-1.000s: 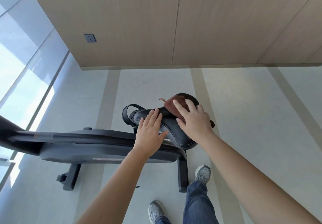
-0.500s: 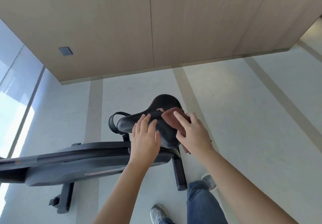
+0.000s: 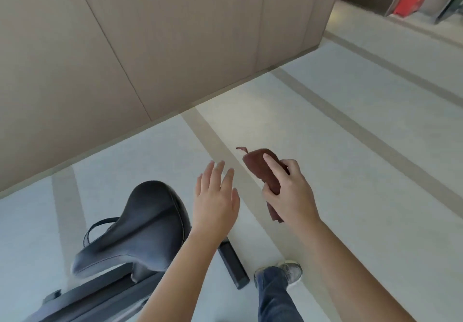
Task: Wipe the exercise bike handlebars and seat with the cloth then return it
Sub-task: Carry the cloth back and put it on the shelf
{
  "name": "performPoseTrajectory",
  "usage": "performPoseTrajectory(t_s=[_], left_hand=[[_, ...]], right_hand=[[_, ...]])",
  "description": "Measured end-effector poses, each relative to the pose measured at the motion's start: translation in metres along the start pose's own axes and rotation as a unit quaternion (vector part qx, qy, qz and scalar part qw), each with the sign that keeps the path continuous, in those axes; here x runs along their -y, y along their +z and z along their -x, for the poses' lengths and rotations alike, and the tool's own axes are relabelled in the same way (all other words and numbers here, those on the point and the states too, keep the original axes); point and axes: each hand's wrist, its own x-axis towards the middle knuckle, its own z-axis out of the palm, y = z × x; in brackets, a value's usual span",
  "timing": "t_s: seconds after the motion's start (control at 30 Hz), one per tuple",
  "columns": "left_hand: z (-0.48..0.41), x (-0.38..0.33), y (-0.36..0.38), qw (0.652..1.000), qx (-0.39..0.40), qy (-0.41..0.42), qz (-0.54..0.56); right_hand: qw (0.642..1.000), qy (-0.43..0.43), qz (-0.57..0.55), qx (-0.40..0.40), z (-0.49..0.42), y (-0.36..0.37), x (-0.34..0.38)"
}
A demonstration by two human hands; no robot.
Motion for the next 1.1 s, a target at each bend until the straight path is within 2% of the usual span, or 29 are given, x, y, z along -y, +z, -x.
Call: performPoseTrajectory(t_s=[0.23,0.57,0.9,1.1], left_hand=[[-0.097,-0.095,0.044,0.993,0.034,0.102,0.040],[-0.215,-0.258,0.103,0.958,0.035,0.272,0.086],[-0.262,-0.378,0.155,0.917,0.089,0.362,0.140],[-0.316,-0.443,0.211,0.893,0.121,0.399,0.171]], right_hand=[[0.991,0.104,0.019,-0.078,-0.041,-0.066,-0.084],[0.950,0.237,0.034,-0.199,-0.080,-0.178,-0.217],[0.898,0.345,0.057,-0.267,-0.076,-0.243,-0.302],[0.860,0.404,0.073,-0.301,-0.103,-0.277,-0.367]])
